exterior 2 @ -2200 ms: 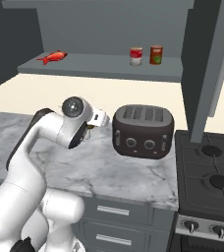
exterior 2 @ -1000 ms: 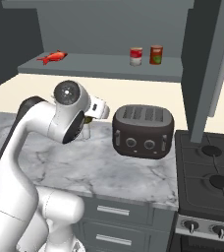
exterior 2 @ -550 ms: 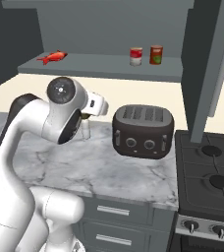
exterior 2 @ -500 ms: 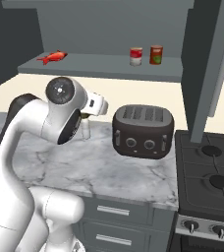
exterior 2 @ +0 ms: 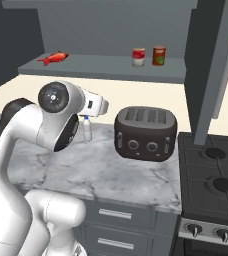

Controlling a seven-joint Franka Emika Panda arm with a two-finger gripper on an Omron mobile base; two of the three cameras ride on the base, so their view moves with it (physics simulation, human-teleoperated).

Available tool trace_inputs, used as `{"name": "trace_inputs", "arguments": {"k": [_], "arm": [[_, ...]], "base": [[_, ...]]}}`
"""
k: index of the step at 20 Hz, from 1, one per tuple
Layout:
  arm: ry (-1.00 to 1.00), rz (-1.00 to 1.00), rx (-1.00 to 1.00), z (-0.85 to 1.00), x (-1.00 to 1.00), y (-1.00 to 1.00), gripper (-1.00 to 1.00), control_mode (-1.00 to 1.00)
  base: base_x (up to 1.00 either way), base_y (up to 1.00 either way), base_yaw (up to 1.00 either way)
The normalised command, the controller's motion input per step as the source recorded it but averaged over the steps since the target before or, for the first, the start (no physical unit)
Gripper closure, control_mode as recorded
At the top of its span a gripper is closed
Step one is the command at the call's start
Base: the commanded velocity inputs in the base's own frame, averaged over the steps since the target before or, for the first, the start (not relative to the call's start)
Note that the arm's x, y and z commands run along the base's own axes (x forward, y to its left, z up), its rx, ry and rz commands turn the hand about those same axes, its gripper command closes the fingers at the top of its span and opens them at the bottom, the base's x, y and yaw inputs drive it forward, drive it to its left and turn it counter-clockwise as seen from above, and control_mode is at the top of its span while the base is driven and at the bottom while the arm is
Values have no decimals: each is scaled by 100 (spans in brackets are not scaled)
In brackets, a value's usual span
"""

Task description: Pick the cans from the counter and place them in their designated side in the cabinet.

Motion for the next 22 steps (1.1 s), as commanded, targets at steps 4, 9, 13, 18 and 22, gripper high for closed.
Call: {"name": "trace_inputs", "arguments": {"k": [4, 9, 13, 18, 22], "arm": [[-8, 0, -2, 8, -10, 0, 100, -100], [-6, 0, -1, 23, -16, 0, 100, -100], [0, 0, 0, 37, -19, 0, 100, -100], [0, 0, 0, 32, -13, 0, 100, -100], [-1, 0, 0, 23, 0, 0, 100, -100]], "base": [[0, 0, 0], [0, 0, 0], [0, 0, 0], [0, 0, 0], [0, 0, 0]]}}
